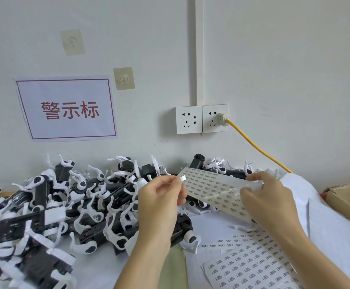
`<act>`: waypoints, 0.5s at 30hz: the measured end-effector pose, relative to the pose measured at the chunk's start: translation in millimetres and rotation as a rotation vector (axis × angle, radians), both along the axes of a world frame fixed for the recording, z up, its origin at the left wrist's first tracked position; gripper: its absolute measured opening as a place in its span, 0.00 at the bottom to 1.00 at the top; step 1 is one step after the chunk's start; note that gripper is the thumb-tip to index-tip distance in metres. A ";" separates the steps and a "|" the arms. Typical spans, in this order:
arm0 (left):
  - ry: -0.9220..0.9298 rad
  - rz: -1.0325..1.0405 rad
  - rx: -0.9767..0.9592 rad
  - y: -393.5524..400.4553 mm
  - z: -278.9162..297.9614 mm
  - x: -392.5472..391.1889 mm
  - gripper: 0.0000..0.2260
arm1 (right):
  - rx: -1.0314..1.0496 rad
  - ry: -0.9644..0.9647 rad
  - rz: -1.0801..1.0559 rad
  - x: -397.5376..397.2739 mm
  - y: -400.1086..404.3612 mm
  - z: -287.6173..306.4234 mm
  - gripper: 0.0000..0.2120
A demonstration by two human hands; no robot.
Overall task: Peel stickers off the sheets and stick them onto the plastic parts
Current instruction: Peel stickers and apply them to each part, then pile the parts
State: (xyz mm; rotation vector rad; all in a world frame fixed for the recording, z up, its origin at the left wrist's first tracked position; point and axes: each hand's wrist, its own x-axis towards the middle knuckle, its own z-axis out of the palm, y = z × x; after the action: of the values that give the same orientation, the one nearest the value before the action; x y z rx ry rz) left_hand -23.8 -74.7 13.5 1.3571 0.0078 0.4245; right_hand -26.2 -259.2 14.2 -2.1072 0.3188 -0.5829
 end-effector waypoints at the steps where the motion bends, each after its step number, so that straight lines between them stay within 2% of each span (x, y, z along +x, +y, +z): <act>1: 0.001 0.001 -0.001 0.2 0.2 -0.2 0.07 | -0.071 0.030 -0.035 0.0 -0.4 -1.4 0.16; 3: 0.002 0.005 -0.003 0.0 0.1 -0.6 0.08 | -0.280 0.079 -0.108 -1.9 1.8 -4.2 0.20; 5: 0.005 0.020 0.006 -0.6 -0.5 -0.9 0.09 | -0.395 -0.005 -0.131 -4.8 9.5 -4.0 0.19; 7: 0.001 0.044 0.030 -1.9 -1.2 -1.5 0.09 | -0.338 -0.193 -0.014 -9.1 20.0 -1.3 0.16; 9: -0.016 0.069 0.057 -3.2 -1.5 -2.5 0.08 | -0.204 -0.318 0.245 -14.7 33.4 0.1 0.13; 12: -0.041 0.098 0.123 -4.7 -2.1 -3.0 0.08 | -0.105 -0.355 0.570 -24.8 52.9 -0.4 0.16; 15: -0.068 0.107 0.170 -6.7 -2.1 -3.4 0.07 | -0.037 -0.355 0.659 -27.3 59.7 0.0 0.24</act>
State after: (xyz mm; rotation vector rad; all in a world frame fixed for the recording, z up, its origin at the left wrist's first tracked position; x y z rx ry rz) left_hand -27.2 -81.4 11.4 1.5130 -0.0123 0.5721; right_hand -53.5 -199.4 14.2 -1.9379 -0.5712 -0.5429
